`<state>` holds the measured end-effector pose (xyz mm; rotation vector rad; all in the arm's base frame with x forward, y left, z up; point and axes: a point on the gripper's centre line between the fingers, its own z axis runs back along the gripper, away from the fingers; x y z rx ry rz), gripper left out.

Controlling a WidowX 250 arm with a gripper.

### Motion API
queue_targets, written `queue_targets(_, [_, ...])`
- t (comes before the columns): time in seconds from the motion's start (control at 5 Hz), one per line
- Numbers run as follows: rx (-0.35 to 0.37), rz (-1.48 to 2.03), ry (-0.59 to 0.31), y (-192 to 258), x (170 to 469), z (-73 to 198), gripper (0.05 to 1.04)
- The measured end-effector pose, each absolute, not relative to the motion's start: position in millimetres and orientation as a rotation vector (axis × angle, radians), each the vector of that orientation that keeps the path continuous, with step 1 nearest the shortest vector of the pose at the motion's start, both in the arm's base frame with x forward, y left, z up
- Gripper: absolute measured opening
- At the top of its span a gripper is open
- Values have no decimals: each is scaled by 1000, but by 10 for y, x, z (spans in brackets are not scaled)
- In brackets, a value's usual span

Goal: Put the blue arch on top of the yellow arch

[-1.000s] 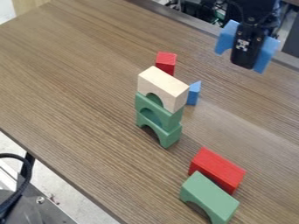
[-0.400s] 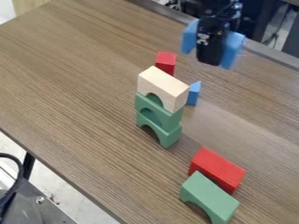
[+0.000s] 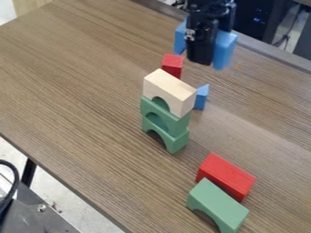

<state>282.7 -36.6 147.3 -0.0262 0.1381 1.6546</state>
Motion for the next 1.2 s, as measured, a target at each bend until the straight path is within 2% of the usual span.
queue_targets(0.2, [15, 1616, 170, -315, 2811, 1404, 600])
queue_targets(1.2, [83, 1652, 213, -137, 2695, 1130, 600])
